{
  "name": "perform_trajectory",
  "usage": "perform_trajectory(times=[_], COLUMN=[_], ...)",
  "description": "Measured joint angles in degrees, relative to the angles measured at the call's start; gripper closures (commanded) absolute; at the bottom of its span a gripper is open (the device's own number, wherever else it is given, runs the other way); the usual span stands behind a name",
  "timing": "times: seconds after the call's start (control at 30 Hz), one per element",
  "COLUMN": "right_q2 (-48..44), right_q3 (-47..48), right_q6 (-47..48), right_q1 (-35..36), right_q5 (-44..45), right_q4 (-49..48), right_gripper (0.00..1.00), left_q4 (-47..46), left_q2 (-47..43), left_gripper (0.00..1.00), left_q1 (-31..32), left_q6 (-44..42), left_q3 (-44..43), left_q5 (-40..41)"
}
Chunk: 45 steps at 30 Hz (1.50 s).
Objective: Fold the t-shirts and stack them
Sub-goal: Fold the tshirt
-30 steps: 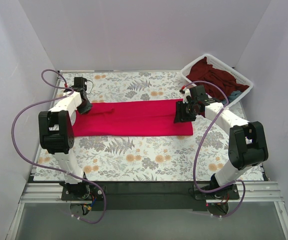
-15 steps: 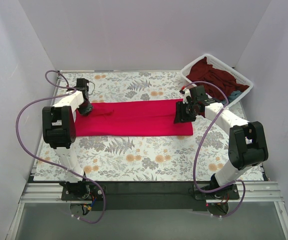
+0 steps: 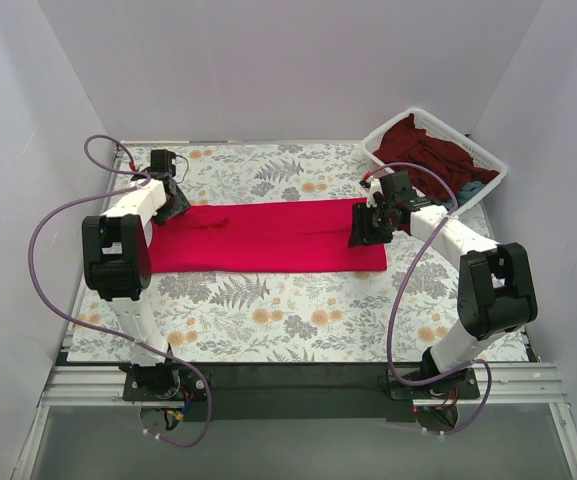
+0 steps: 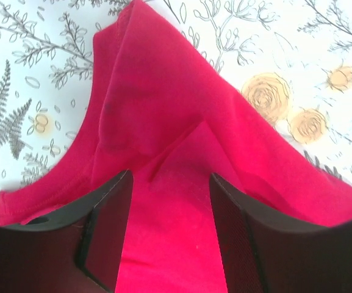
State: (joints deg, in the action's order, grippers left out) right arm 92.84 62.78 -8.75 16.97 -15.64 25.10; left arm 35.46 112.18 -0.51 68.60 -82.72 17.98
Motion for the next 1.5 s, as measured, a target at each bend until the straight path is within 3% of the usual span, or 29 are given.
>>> perform_trajectory(times=[0.17,0.27,0.4,0.87,1.13,1.5], right_q2=[0.0,0.0,0.0,0.0,0.0,0.0], right_q3=[0.0,0.0,0.0,-1.3,-1.7,-1.7], right_q6=[0.0,0.0,0.0,0.0,0.1,0.2], right_q1=[0.0,0.0,0.0,0.0,0.0,0.0], right_q5=[0.0,0.0,-0.2,-0.2,-0.2,-0.2], right_q4=[0.0,0.0,0.0,-0.1,-0.1,-0.1], right_gripper=[0.45,0.45,0.45,0.45,0.45,0.45], left_q4=[-0.5,-1.9,-5.3,-13.8,-15.4,-15.4], left_q2=[-5.7,-9.8,-11.3,0.3,0.7,-1.2], left_gripper=[0.61,0.76,0.83,0.84,0.78,0.79], left_q1=[1.7,3.4,5.7,9.7,10.5,11.7], left_q6=[1.7,2.3,2.2,1.3,0.8,0.6], left_q3=[3.8,6.1,8.3,8.4,7.6,8.1], left_q5=[-0.6,-2.3,-4.9,-9.9,-9.8,-9.9])
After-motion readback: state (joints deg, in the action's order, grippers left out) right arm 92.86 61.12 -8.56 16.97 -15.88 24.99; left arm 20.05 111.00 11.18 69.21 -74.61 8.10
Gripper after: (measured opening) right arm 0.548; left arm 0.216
